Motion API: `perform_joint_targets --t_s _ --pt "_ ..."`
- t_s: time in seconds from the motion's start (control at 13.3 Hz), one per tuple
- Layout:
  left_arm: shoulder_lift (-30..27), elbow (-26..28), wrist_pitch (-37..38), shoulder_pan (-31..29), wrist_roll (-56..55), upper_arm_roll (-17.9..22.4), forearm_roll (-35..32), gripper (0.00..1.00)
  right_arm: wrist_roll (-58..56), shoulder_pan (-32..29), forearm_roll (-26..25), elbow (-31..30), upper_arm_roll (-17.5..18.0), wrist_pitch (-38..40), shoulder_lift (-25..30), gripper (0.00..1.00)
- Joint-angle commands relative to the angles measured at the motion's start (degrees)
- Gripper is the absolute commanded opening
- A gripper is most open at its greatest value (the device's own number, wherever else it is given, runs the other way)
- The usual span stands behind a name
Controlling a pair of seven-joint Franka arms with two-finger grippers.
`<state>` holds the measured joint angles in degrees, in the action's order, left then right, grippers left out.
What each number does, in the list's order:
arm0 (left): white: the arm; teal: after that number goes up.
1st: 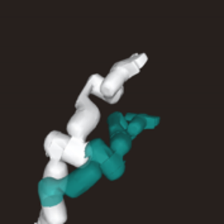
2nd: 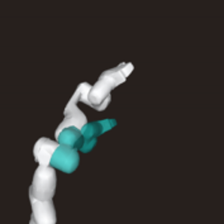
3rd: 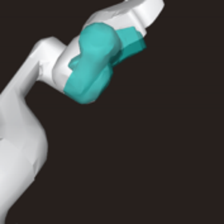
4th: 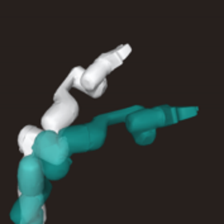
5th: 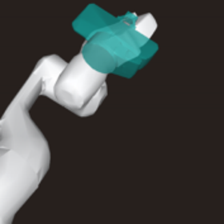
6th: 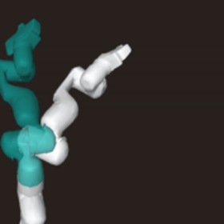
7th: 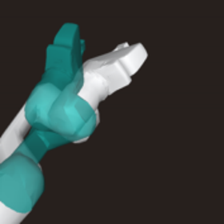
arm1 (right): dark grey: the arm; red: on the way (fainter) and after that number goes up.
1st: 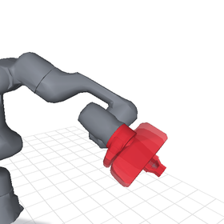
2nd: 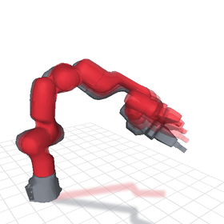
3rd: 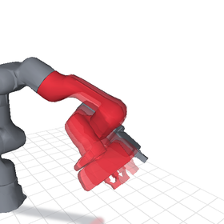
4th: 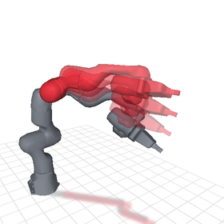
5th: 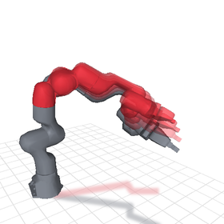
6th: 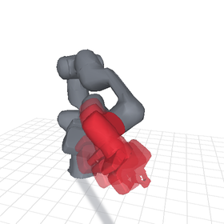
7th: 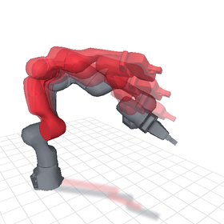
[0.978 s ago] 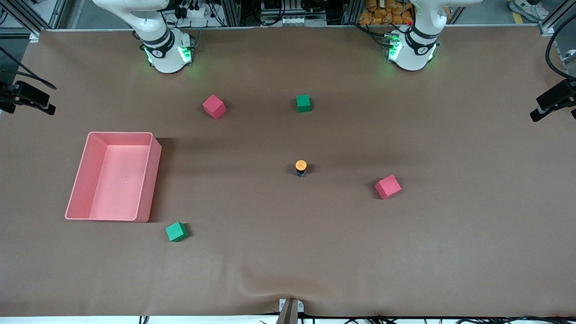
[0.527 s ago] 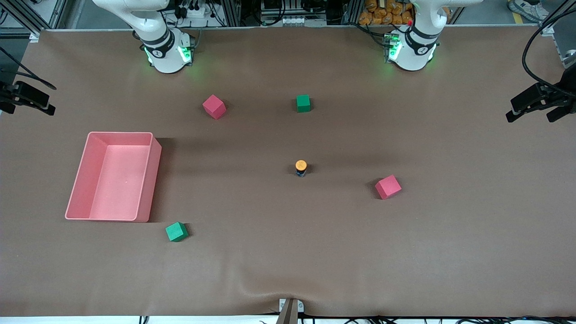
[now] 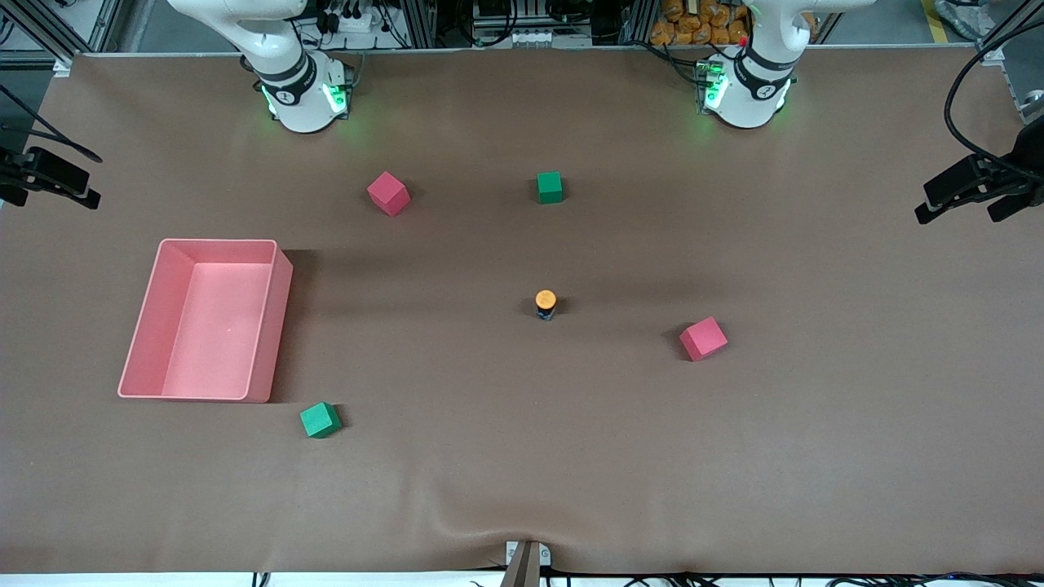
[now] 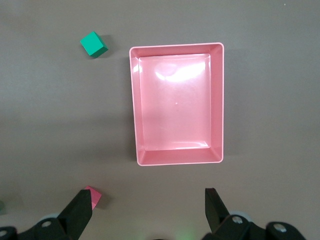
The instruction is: Place and upright button with both arms
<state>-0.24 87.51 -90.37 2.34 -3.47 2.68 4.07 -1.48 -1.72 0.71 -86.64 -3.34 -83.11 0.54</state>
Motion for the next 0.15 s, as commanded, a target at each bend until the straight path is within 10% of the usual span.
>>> perform_joint_targets --t_s 0.0,0.08 --pt "0.1 -0.5 0.6 0.2 -0.3 0.0 0.1 1.0 0.7 0.4 -0.3 1.1 0.1 0.3 -0.4 1.0" --pt "0.2 -0.4 0.6 0.2 -0.1 0.0 0.1 1.0 0.7 0.3 -0.3 1.1 0.1 0.3 -0.4 1.0"
